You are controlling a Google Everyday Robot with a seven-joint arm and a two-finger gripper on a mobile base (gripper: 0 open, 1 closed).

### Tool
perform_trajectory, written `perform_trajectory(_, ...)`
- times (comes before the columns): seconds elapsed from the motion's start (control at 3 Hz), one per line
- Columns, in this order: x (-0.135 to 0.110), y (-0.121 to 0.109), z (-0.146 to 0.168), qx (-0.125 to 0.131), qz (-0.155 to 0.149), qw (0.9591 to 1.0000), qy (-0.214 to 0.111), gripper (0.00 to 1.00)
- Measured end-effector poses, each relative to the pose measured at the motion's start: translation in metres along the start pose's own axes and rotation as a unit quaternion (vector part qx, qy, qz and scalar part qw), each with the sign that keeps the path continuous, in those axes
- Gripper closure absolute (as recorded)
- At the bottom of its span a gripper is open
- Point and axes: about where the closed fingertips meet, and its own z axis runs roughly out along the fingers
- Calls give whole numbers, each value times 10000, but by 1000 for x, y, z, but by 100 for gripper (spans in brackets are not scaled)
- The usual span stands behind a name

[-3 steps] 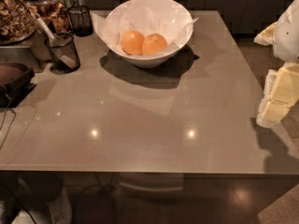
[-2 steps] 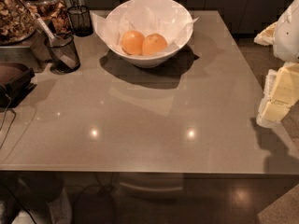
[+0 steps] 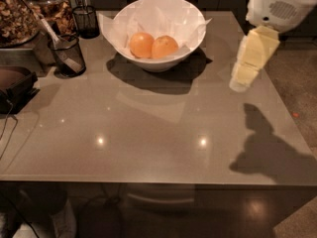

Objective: Pick orange from white bowl

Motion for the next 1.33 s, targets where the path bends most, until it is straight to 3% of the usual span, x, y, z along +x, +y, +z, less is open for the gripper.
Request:
perform_trajectory(0.33,-47,-31,10,-6,-186,9998,94,0)
perform_trajectory(0.67,-66,-36,8,117,-276,9995,-89,0)
perform_trajectory(1.0,-74,-47,16,-3,-70,9994,-346,0)
perform_trajectory(1.33,-100,-77,27,21,138,9985,-529,0)
